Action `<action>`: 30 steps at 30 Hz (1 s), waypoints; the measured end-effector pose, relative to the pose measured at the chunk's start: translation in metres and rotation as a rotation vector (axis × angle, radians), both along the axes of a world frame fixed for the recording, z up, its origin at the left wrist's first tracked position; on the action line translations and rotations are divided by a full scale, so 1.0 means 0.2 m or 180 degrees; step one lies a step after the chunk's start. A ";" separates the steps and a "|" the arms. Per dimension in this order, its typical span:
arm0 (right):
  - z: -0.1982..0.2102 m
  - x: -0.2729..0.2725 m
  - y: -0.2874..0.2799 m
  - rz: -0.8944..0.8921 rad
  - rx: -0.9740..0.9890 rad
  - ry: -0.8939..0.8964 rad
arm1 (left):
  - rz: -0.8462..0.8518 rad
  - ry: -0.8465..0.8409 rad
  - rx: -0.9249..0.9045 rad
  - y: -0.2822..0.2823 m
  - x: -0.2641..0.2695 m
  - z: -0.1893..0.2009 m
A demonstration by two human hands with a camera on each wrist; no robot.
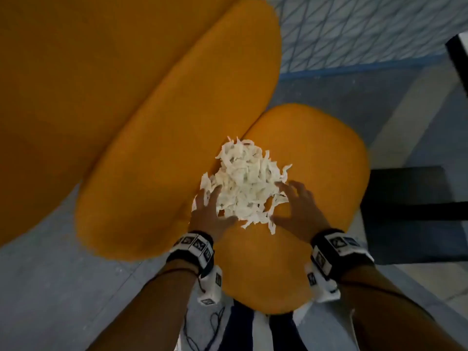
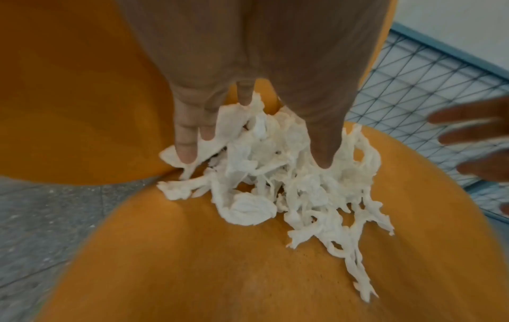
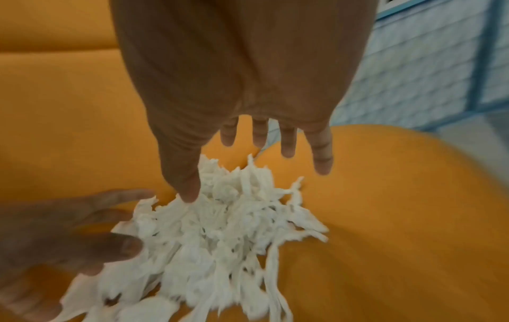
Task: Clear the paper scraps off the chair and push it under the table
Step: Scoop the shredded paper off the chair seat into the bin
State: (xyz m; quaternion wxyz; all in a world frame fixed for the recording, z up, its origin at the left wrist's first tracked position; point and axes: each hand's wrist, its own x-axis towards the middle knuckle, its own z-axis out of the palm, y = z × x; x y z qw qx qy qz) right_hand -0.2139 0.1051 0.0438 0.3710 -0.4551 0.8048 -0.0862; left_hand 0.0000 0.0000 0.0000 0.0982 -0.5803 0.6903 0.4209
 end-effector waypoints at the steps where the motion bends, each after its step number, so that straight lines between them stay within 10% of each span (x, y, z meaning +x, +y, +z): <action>1: -0.07 -0.01 -0.09 0.0214 -0.0023 0.0148 | -0.0051 -0.0066 -0.0030 -0.03 -0.05 -0.06; 8: -0.57 -0.01 -0.41 0.0989 0.0439 0.0615 | -0.0396 -0.1008 -0.0257 -0.02 -0.22 -0.40; 12: -0.67 -0.02 -0.36 0.0680 0.0118 0.0507 | -0.0124 -0.0642 -0.0882 -0.02 -0.21 -0.47; 20: -0.60 -0.10 -0.19 -0.0748 -0.0282 -0.0394 | 0.1215 0.0764 -0.0906 0.03 -0.09 -0.23; 26: -0.51 -0.13 -0.12 -0.1252 -0.0436 -0.0401 | 0.0983 0.1115 -0.1011 0.01 -0.11 -0.01; 30: -0.49 -0.12 -0.14 -0.0736 -0.0451 -0.0542 | 0.0222 0.0284 -0.1360 -0.08 -0.20 -0.03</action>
